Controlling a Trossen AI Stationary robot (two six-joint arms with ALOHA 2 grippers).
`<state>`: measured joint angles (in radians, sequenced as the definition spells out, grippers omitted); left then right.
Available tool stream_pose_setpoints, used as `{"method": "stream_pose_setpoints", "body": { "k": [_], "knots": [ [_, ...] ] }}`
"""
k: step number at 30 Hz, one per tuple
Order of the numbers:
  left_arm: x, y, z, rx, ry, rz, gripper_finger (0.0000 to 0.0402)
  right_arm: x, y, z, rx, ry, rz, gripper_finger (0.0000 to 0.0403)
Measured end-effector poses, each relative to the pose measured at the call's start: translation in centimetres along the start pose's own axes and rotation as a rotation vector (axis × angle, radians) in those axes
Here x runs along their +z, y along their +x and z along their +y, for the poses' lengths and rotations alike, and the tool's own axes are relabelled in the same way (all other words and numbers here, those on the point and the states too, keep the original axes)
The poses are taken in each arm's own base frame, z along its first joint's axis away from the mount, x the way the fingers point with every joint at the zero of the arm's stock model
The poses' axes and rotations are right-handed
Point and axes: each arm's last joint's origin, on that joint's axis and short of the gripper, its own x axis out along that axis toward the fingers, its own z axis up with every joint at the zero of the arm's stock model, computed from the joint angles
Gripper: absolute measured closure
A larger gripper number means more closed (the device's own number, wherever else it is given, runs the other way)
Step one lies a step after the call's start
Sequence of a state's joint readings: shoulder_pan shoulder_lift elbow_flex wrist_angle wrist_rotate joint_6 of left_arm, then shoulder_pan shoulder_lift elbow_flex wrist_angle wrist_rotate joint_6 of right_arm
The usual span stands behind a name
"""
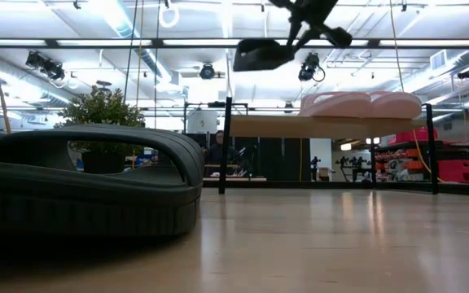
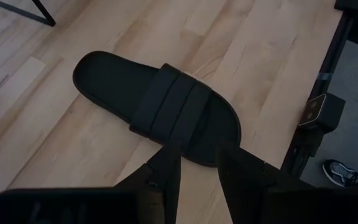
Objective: Pick and place slides into the shelf
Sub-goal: Put the right black slipper on the shelf
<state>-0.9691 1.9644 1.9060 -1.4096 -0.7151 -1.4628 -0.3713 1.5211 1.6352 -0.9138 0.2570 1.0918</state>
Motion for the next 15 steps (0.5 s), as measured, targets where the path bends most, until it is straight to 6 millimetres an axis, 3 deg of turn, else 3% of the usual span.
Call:
{"method": "stream_pose_setpoints", "body": {
  "k": [15],
  "knots": [
    [0.0, 0.0, 0.0, -0.002, -0.003, -0.008, 0.0294, -0.1, 5.7, -1.4, -0.200, -0.014, 0.114, 0.0380]
  ]
}}
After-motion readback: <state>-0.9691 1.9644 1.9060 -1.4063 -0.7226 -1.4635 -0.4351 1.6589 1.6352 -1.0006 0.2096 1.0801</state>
